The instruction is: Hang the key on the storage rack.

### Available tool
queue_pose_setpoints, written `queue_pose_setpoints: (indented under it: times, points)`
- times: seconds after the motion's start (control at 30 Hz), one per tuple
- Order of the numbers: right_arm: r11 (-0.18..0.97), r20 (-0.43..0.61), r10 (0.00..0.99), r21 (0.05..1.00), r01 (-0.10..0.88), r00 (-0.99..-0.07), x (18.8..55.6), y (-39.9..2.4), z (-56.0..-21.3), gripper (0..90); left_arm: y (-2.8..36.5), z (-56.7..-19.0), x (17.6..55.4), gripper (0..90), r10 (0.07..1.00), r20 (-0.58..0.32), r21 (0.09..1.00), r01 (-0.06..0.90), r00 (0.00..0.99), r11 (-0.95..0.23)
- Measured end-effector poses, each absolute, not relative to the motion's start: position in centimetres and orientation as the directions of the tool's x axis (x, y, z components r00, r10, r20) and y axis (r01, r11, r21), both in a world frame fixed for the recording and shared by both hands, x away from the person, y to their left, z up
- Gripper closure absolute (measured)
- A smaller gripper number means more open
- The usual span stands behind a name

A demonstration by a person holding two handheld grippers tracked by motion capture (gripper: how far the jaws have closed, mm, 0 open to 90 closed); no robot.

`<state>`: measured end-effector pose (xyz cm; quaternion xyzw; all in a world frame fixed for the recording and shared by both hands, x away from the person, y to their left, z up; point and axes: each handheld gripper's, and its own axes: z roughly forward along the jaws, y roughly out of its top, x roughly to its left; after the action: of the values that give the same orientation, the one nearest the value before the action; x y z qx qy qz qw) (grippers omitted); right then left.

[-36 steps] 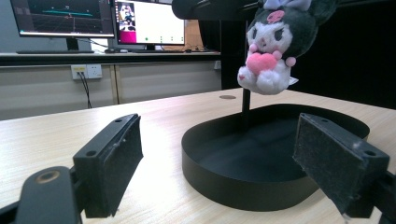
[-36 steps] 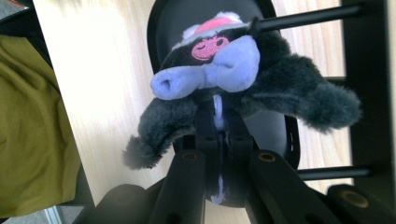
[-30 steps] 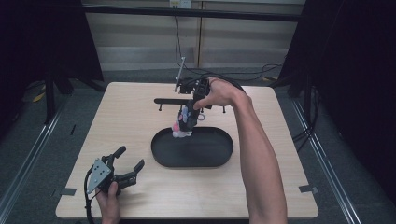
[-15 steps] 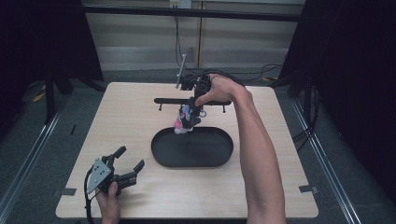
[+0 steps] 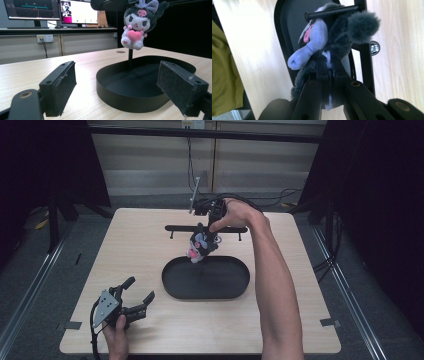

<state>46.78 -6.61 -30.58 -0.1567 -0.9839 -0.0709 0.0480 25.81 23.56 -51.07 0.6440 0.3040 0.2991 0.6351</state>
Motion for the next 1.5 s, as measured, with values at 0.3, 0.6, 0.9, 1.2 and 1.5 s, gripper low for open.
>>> queue_pose_setpoints:
  times: [0.3, 0.6, 0.9, 1.2, 1.5]
  points:
    - [0.941, 0.094, 0.302, 0.132, 0.312, -0.949, 46.7, -6.7, -30.5, 85.9, 23.6, -51.1, 25.8, 15.3, 0.771, -0.001, 1.0, 0.011, 0.637, -0.008]
    - [0.935, 0.08, 0.317, 0.144, 0.325, -0.945, 46.6, -6.8, -30.4, 83.1, 23.6, -51.1, 25.8, 15.3, 0.771, -0.001, 1.0, 0.012, 0.637, -0.008]
    - [0.93, 0.08, 0.32, 0.165, 0.33, -0.944, 46.3, -6.6, -30.0, 82.0, 23.6, -51.1, 25.8, 15.3, 0.771, 0.001, 1.0, 0.01, 0.637, -0.01]
    - [0.922, 0.087, 0.317, 0.206, 0.328, -0.944, 46.0, -6.8, -30.1, 80.6, 23.5, -51.1, 25.8, 15.3, 0.77, -0.006, 1.0, 0.014, 0.638, -0.004]
    - [0.9, 0.118, 0.325, 0.267, 0.345, -0.938, 45.6, -7.4, -30.2, 79.0, 23.5, -51.1, 25.8, 15.2, 0.771, -0.005, 1.0, 0.014, 0.637, -0.005]
